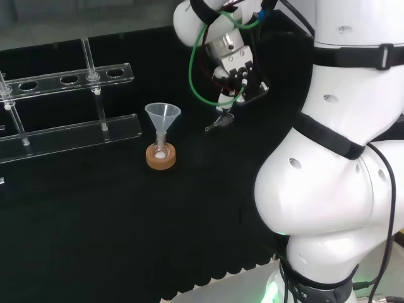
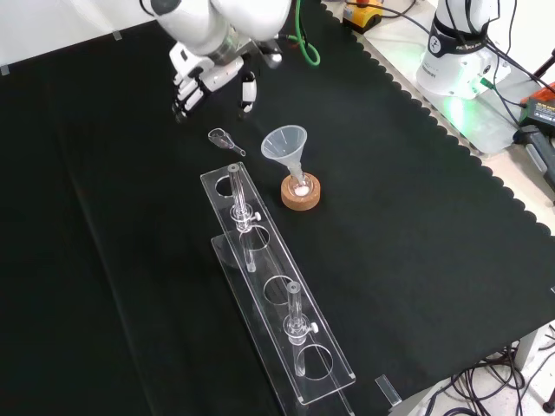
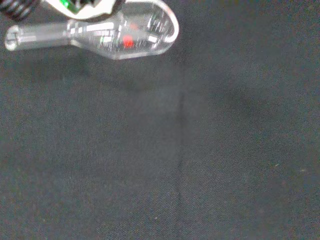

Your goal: Remove the funnel from the round-bottom flask.

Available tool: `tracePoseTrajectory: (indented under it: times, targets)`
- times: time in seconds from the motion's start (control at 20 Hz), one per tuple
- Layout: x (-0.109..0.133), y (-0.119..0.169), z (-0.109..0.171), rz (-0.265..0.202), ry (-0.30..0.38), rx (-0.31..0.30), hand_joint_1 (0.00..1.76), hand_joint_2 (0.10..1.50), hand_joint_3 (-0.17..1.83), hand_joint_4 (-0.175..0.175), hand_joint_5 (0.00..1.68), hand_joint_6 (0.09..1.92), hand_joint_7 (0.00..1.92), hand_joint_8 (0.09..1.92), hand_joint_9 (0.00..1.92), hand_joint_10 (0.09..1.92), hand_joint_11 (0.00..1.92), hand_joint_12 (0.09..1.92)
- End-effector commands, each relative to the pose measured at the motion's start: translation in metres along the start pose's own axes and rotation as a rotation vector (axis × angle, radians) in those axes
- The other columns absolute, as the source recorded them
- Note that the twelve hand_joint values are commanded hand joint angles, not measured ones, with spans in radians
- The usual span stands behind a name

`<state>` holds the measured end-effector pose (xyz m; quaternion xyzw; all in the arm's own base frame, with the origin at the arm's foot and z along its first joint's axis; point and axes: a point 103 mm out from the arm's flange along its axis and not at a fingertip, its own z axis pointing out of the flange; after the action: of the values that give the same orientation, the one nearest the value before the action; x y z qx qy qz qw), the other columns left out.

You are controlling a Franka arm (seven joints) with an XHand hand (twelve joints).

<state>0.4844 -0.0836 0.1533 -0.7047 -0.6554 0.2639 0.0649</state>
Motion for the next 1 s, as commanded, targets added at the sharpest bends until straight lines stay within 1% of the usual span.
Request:
tracePoseTrajectory:
  times: [0.05, 0.3, 0.45, 0.65, 0.8, 1.0]
  targets:
    - [-0.009, -0.043, -0.038, 0.019, 0.015, -0.066, 0.86, 0.63, 0.65, -0.021, 0.26, 0.09, 0.1, 0.65, 0.34, 0.67, 0.21, 1.36]
    - [-0.011, -0.069, -0.061, 0.021, 0.029, -0.104, 0.86, 0.63, 0.64, -0.02, 0.26, 0.09, 0.11, 0.65, 0.35, 0.67, 0.21, 1.36]
    - [-0.007, -0.087, -0.073, 0.012, 0.044, -0.123, 0.83, 0.64, 0.65, -0.02, 0.27, 0.09, 0.15, 0.67, 0.39, 0.68, 0.22, 1.37]
    - [0.005, -0.108, -0.083, -0.022, 0.095, -0.137, 0.79, 0.66, 0.62, -0.019, 0.3, 0.09, 0.26, 0.68, 0.5, 0.66, 0.28, 1.36]
    - [0.019, -0.121, -0.088, -0.049, 0.109, -0.13, 0.76, 0.68, 0.61, -0.022, 0.31, 0.09, 0.35, 0.69, 0.59, 0.64, 0.36, 1.35]
    - [0.037, -0.134, -0.097, -0.086, 0.134, -0.119, 0.72, 0.68, 0.6, -0.026, 0.31, 0.09, 0.38, 0.7, 0.63, 0.63, 0.4, 1.34]
